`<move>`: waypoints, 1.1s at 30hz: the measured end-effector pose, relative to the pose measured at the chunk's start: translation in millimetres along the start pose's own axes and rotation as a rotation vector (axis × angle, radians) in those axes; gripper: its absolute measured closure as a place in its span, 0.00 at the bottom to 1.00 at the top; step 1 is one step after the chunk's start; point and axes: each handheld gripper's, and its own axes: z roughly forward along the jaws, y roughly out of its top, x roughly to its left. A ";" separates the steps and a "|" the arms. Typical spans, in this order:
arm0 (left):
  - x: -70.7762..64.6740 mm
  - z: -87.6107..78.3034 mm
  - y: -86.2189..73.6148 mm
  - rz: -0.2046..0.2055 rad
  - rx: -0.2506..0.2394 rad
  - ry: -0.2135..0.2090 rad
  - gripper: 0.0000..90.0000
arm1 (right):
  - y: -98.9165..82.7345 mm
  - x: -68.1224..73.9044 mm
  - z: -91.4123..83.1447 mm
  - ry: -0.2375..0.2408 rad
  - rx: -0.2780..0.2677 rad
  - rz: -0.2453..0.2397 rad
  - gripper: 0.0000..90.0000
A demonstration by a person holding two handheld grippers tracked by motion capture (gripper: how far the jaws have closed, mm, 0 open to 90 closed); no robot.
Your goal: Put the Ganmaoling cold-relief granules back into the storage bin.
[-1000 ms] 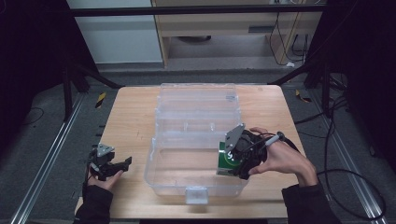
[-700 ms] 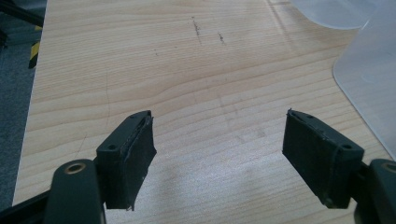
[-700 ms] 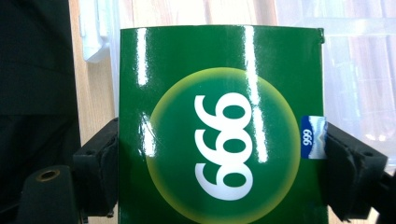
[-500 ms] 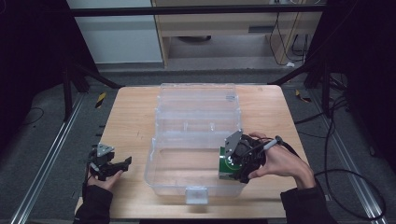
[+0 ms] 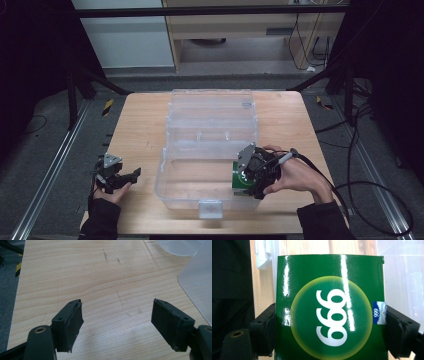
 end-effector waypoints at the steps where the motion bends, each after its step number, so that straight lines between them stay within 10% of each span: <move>1: 0.0 0.0 0.0 0.000 0.000 0.000 0.27 | 0.0 0.2 0.2 -0.003 0.000 -0.002 0.17; 17: 0.4 -0.2 0.1 -0.001 0.000 0.001 0.27 | 1.4 0.3 -5.7 -0.014 -0.077 0.024 0.18; 33: 0.5 -0.2 -0.1 0.000 0.000 0.000 0.27 | -3.4 -2.3 19.7 -0.006 -0.018 0.033 0.17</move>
